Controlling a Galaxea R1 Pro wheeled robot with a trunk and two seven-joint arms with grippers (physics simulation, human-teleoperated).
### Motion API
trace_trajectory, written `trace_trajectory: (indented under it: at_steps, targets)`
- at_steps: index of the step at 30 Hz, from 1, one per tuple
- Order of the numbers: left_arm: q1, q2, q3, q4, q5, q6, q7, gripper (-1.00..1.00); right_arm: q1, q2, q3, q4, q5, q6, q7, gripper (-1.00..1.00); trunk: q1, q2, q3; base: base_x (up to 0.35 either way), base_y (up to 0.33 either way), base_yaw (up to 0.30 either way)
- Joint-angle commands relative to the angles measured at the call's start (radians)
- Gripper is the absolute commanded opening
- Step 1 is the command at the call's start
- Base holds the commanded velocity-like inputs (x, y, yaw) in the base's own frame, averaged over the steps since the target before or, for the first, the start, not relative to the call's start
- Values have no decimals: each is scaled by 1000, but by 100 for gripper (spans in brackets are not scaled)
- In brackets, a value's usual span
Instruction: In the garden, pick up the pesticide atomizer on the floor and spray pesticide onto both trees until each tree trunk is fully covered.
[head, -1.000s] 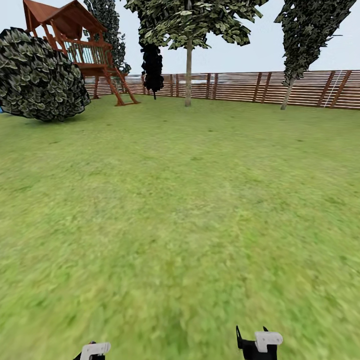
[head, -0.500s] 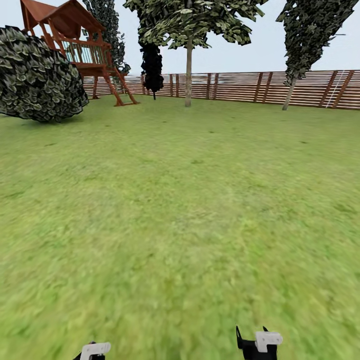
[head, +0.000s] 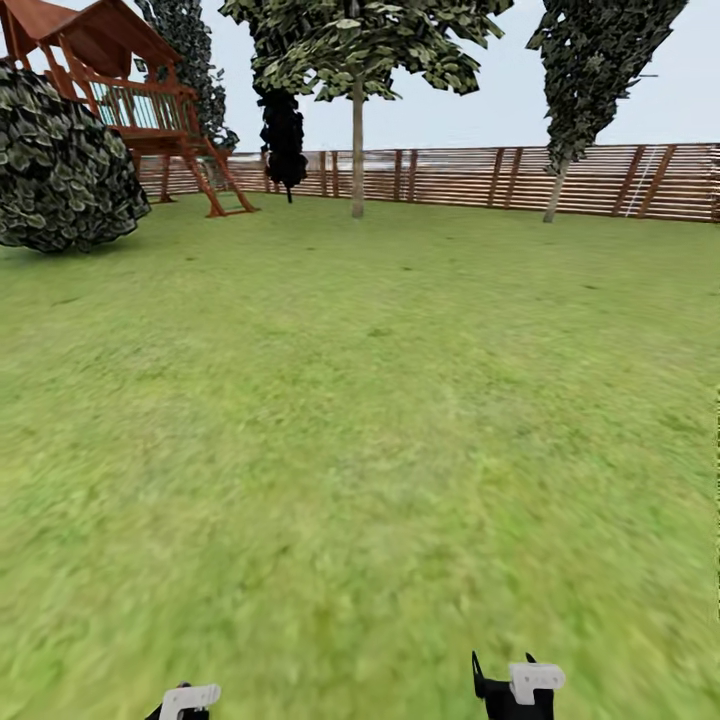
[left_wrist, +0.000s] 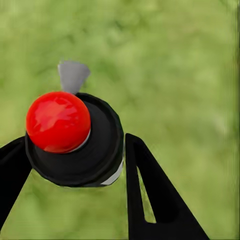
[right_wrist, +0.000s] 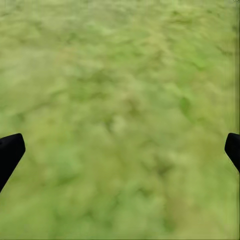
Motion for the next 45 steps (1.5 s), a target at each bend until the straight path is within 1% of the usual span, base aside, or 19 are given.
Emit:
trace_trajectory:
  at_steps: [1,8,15,39,43,45]
  targets:
    - [0,0,0,0,0,0,0,-100,0,0,0,0,0,0,0,100,0,0,1,338,0,-96]
    - [0,0,0,2,0,0,0,-100,0,0,0,0,0,0,0,100,0,0,2,338,0,-12]
    - [0,0,0,2,0,0,0,-100,0,0,0,0,0,0,0,100,0,0,7,338,0,75]
    - [0,0,-1,2,0,-1,-1,-100,0,1,1,0,0,0,0,100,0,0,7,338,0,1]
    - [0,0,-1,2,0,-1,0,-100,2,27,1,0,0,0,-1,100,0,0,7,338,0,0]
    - [0,0,-1,2,0,-2,0,-100,17,40,0,0,0,0,-1,100,0,0,7,338,0,0]
